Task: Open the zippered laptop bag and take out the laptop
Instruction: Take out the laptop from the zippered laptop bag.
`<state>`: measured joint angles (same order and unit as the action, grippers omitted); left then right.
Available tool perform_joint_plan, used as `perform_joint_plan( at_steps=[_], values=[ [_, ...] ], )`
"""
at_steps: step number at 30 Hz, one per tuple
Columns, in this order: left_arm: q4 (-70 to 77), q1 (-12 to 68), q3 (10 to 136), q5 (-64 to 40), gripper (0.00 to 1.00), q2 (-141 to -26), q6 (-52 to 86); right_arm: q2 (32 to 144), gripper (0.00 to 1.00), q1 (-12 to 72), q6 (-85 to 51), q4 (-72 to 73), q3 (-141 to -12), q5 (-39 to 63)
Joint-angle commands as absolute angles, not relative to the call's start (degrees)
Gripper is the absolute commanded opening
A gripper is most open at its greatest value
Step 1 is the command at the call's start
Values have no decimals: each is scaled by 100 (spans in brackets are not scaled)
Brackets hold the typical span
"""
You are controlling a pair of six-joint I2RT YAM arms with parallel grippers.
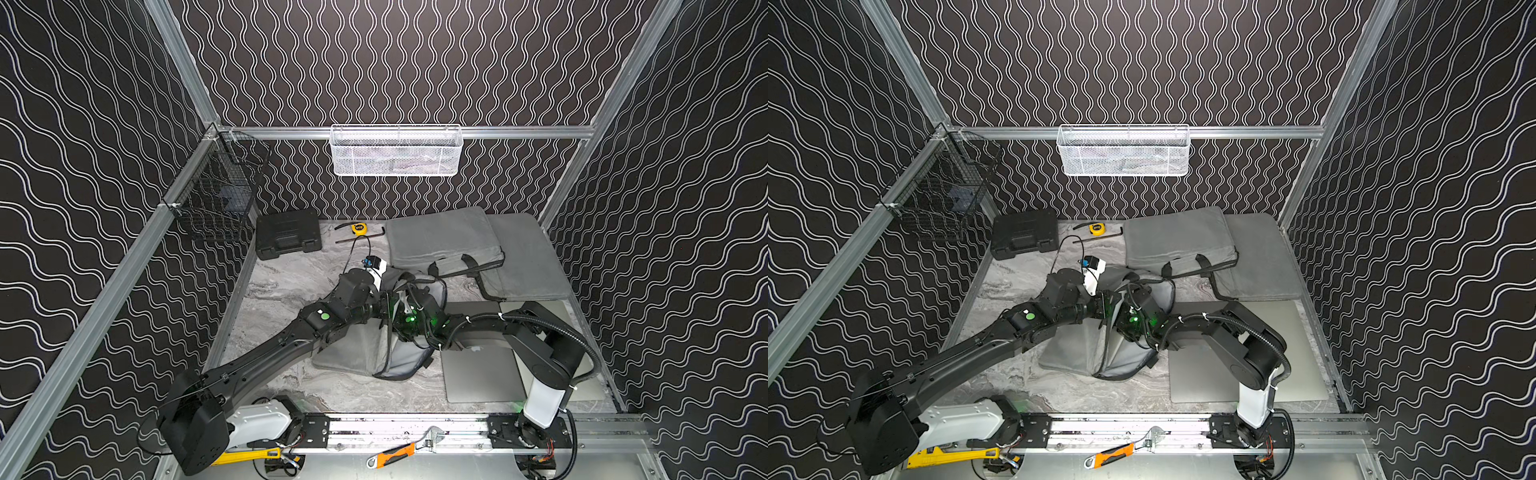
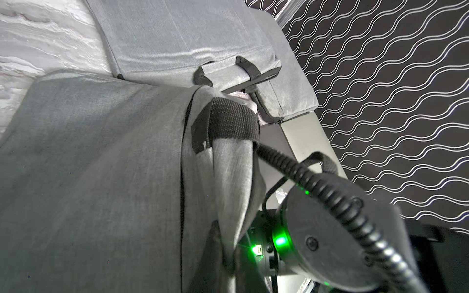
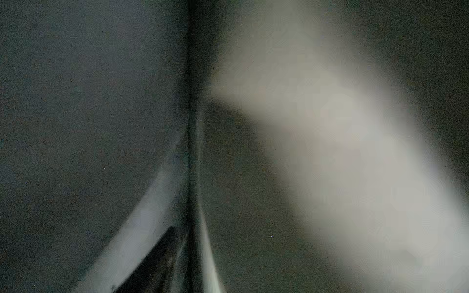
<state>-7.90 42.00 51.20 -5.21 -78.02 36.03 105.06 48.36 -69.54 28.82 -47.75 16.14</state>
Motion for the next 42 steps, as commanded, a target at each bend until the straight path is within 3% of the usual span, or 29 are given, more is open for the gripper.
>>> perform_joint_plan(
  at_steps=[1, 7, 20, 31, 36, 42],
  values=[
    [-133, 4179, 5115, -656, 0, -7683, 3706, 10572, 45, 4833, -7155, 3974, -4754, 1682],
    [-329, 4166, 5000, -490, 0, -7483, 3689, 10411, 21, 4827, -6907, 3874, -4694, 1455],
    [-865, 4157, 4939, -121, 0, -7369, 3370, 9984, 0, 4826, -6779, 4164, -4201, 1356],
    [-2574, 4159, 5431, 813, 0, -7372, 2759, 8858, 0, 4835, -6155, 3333, -4223, 1250],
    [-3365, 4140, 5617, 1757, 0, -7486, 2733, 8678, 0, 4840, -6191, 3560, -4103, 1311],
    [-3783, 4045, 5794, 2192, 0, -7679, 2778, 8628, 0, 4834, -6223, 3916, -3966, 1635]
  ],
)
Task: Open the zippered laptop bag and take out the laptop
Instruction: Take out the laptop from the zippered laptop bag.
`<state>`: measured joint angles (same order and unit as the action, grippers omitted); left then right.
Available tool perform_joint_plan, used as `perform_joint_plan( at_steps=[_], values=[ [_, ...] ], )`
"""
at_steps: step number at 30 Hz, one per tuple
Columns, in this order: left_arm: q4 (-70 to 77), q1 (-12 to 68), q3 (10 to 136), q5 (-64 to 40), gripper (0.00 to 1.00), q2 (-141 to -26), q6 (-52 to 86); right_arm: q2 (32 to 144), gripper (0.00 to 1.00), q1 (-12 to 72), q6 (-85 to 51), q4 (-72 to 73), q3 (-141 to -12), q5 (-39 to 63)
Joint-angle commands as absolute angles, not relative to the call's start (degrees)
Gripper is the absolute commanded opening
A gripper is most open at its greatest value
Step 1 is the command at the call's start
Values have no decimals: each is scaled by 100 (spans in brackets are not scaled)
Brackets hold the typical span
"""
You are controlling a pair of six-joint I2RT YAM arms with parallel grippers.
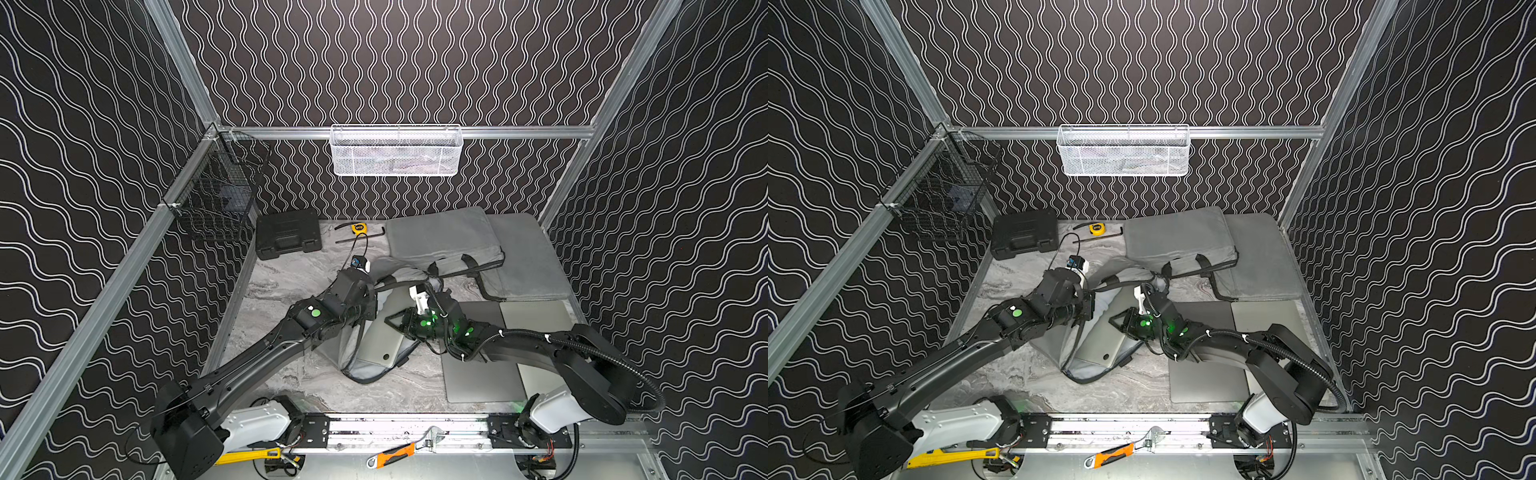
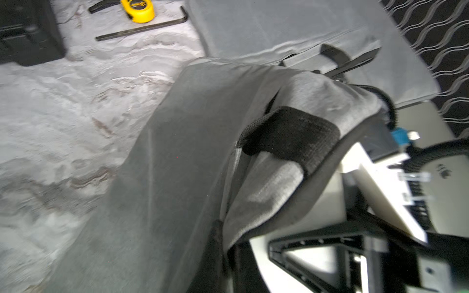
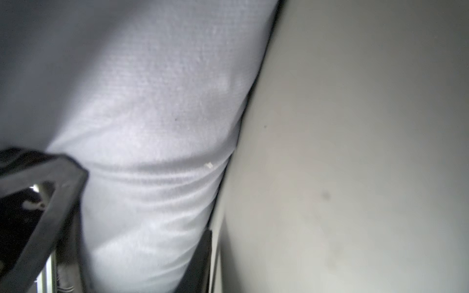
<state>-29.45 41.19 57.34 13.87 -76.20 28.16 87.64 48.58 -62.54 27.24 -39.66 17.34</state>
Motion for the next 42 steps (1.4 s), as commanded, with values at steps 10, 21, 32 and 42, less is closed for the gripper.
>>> perform_joint_plan(
  at_steps=[10, 21, 32, 42],
  values=[
    [-4301, 3995, 5966, 2417, 0, -7805, 3178, 8328, 0, 4841, -5772, 3620, -4019, 2223],
    [-4455, 3314, 5784, 2218, 0, -7952, 3268, 7881, 0, 4836, -5380, 3660, -4100, 2604],
    [-4259, 2582, 5754, 2036, 0, -8172, 3093, 8013, 0, 4839, -5329, 3593, -4165, 2863],
    [-3877, 2180, 5759, 2806, 0, -8728, 1110, 7429, 0, 4505, -5761, 3654, -3367, 1878]
  ],
)
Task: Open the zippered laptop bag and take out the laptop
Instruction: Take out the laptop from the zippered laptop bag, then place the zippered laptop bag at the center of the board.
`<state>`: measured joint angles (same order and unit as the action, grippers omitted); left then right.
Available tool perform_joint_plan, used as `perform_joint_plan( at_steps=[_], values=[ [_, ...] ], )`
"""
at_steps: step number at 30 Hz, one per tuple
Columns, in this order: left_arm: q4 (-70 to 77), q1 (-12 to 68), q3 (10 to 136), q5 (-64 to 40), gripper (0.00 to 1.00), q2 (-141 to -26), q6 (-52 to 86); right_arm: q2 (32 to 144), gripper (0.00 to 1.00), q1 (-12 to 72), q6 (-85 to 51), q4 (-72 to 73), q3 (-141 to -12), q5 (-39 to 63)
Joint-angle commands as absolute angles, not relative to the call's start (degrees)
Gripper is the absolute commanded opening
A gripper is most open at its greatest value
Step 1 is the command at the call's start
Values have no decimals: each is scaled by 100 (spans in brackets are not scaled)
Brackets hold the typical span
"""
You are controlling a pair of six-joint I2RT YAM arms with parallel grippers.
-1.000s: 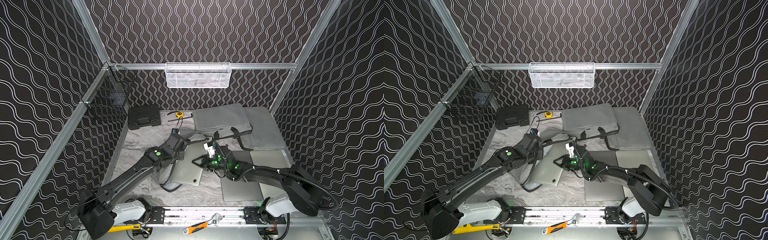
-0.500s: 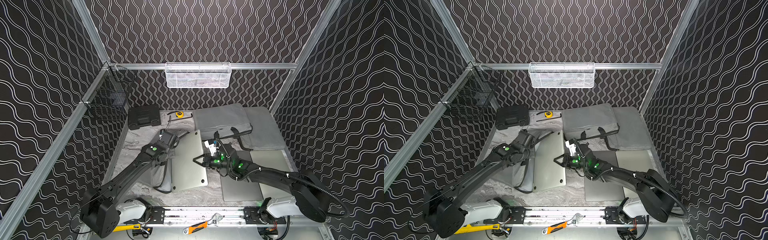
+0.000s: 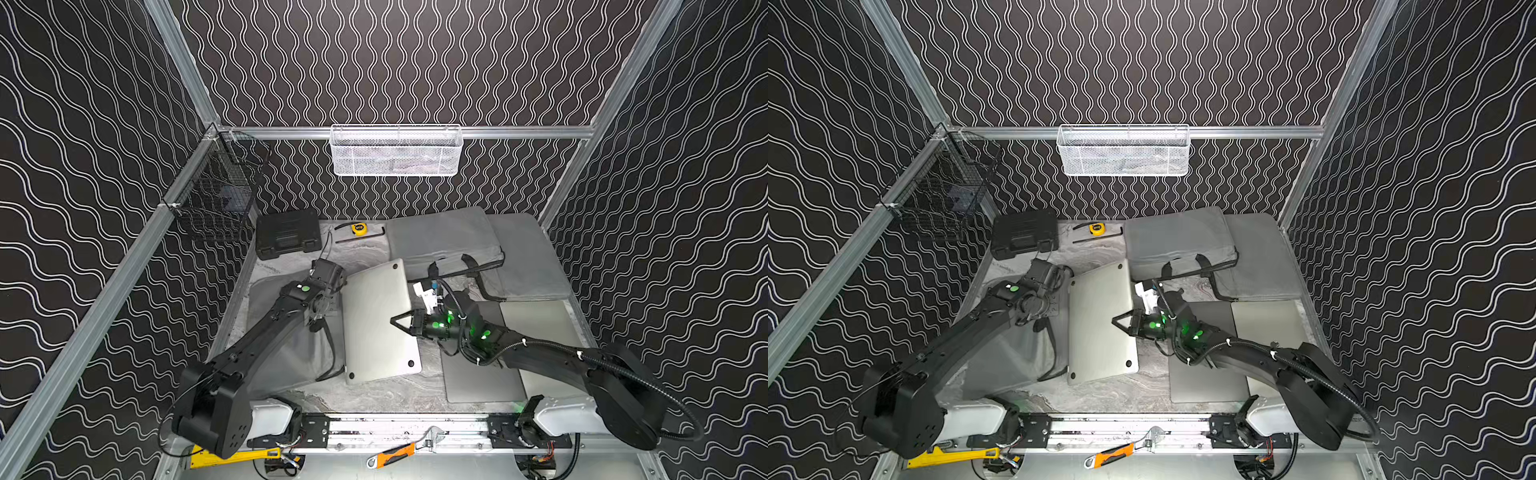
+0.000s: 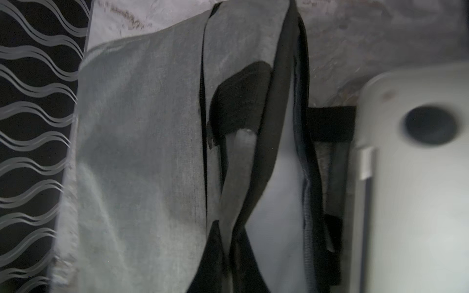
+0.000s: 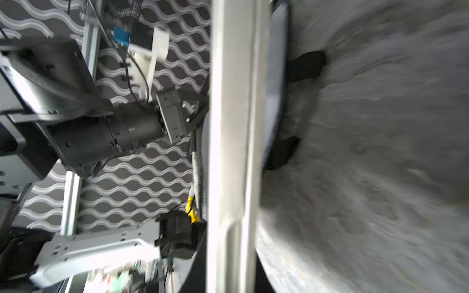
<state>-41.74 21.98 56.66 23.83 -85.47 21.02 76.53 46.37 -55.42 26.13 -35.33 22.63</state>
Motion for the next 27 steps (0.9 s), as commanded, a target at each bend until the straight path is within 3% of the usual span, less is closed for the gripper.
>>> perform_joint_plan(
  at_steps=[1, 9, 20, 22, 24, 27],
  values=[
    [-3893, 2177, 5789, 2918, 0, -8808, 949, 7332, 0, 4435, -5805, 3656, -3268, 1804],
    [-3434, 2121, 5591, 3497, 0, -9155, -277, 6859, 0, 3828, -5632, 3159, -3102, 1868],
    [-3644, 1307, 6014, 3508, 0, -9823, -831, 6659, 0, 3362, -5629, 3067, -2887, 2083],
    [-3782, 1258, 6152, 3340, 18, -9831, -837, 6615, 0, 3284, -5617, 3054, -2865, 2102],
    [-3904, 1221, 6268, 3123, 58, -9795, -741, 6562, 0, 3188, -5591, 3032, -2848, 2112],
    [-3957, 1221, 6308, 2876, 70, -9697, -721, 6489, 0, 3063, -5531, 2959, -2862, 2118]
  ],
)
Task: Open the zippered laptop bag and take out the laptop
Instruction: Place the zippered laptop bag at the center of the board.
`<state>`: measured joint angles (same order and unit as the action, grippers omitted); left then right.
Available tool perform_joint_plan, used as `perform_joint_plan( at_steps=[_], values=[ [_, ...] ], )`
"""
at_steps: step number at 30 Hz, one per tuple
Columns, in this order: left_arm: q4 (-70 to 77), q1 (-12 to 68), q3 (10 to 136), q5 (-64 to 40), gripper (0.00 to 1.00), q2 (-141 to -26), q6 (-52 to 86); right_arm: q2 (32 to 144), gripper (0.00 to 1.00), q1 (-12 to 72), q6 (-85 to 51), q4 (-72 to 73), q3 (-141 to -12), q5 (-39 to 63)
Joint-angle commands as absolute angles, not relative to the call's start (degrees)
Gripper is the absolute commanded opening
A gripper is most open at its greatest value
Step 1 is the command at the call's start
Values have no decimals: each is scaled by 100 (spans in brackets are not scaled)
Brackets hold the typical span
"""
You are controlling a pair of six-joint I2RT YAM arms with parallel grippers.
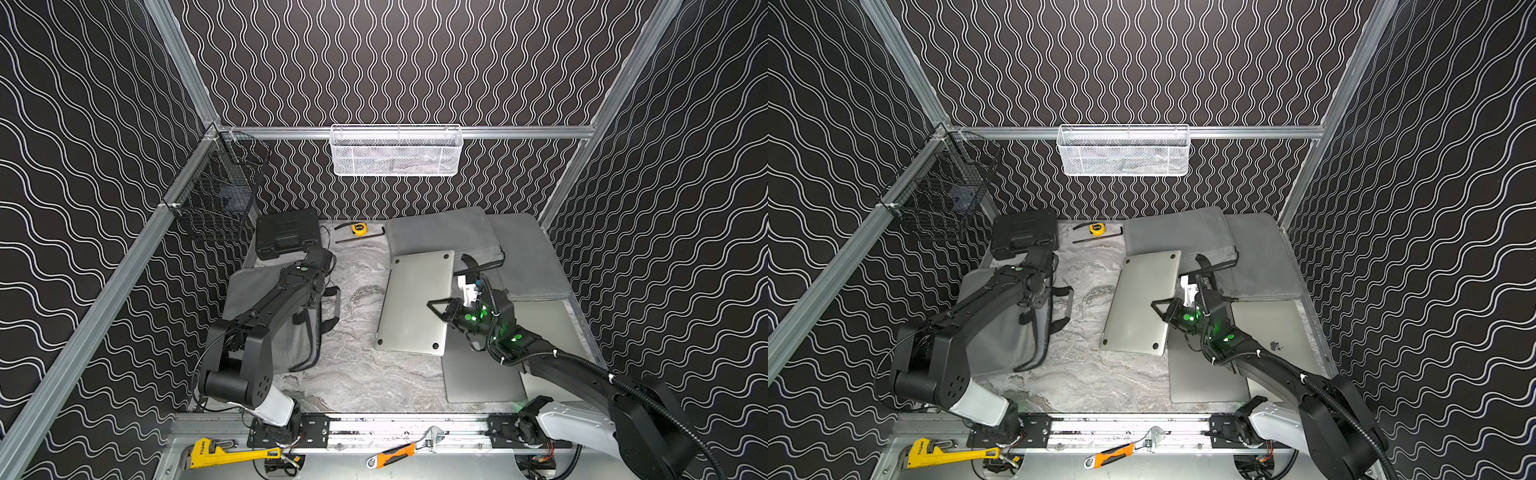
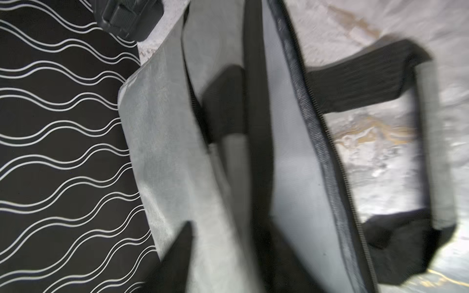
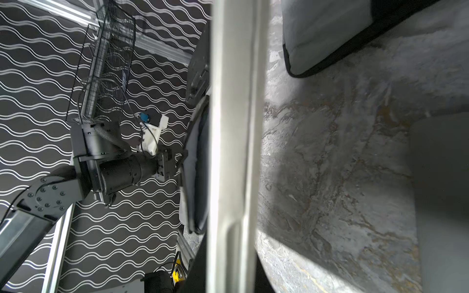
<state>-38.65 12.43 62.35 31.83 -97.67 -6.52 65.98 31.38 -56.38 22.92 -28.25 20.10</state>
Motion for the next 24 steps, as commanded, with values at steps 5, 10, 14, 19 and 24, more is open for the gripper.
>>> perform_joint_plan(
  at_steps=[5, 10, 14, 19, 24],
  values=[
    [-4044, 1222, 6450, 2471, 78, -9369, -592, 6357, 0, 2840, -5336, 2816, -2936, 2157],
    [-3973, 1222, 6542, 1392, 82, -8867, -696, 6253, 0, 2540, -5285, 3143, -2898, 2364],
    [-4049, 1221, 6737, 258, 83, -8651, -591, 6250, 0, 2231, -5121, 3175, -3098, 2576],
    [-3920, 1222, 6846, -1214, 82, -8587, -354, 6471, 0, 2021, -5137, 3652, -3295, 3076],
    [-3448, 1219, 6600, -2346, 82, -8646, -98, 6903, 0, 1957, -5350, 4401, -3392, 3708]
  ],
)
